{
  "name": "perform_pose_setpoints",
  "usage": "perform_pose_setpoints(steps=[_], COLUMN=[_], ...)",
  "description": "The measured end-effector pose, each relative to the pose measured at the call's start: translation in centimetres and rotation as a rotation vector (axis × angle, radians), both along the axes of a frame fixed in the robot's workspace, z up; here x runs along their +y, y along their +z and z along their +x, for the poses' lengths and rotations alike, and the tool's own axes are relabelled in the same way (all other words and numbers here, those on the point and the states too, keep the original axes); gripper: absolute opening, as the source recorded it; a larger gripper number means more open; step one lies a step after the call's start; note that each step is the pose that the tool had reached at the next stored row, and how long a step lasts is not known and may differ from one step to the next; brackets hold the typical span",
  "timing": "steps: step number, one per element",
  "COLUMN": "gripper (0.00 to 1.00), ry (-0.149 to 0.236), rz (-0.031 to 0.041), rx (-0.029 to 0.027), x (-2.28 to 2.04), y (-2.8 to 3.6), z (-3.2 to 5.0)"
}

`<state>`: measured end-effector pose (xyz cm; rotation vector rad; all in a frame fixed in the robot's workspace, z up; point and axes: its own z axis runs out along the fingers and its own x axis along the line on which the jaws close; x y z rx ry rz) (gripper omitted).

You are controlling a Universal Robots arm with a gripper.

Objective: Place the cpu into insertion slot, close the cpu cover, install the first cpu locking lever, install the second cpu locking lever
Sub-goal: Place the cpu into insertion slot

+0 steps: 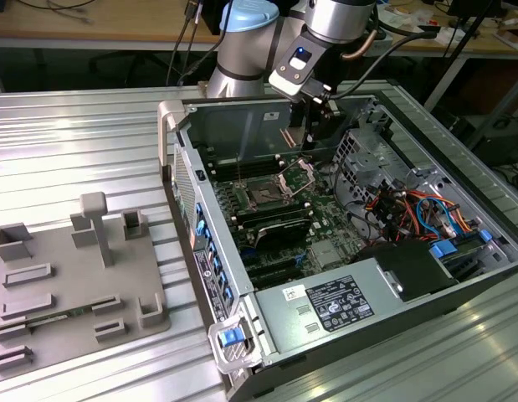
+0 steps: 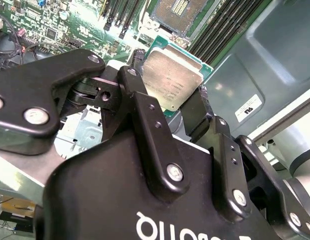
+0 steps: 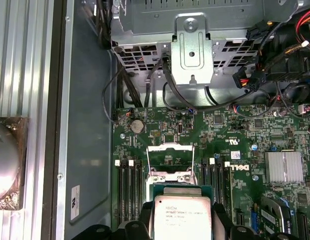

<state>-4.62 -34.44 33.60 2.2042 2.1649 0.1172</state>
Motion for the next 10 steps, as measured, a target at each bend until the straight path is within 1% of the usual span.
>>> perform_pose_setpoints(steps=[10], gripper=[0.55], ry=[-0.004], rz=[0.0], rx=[0.0], x=[0.0], y=[0.0], z=[0.0])
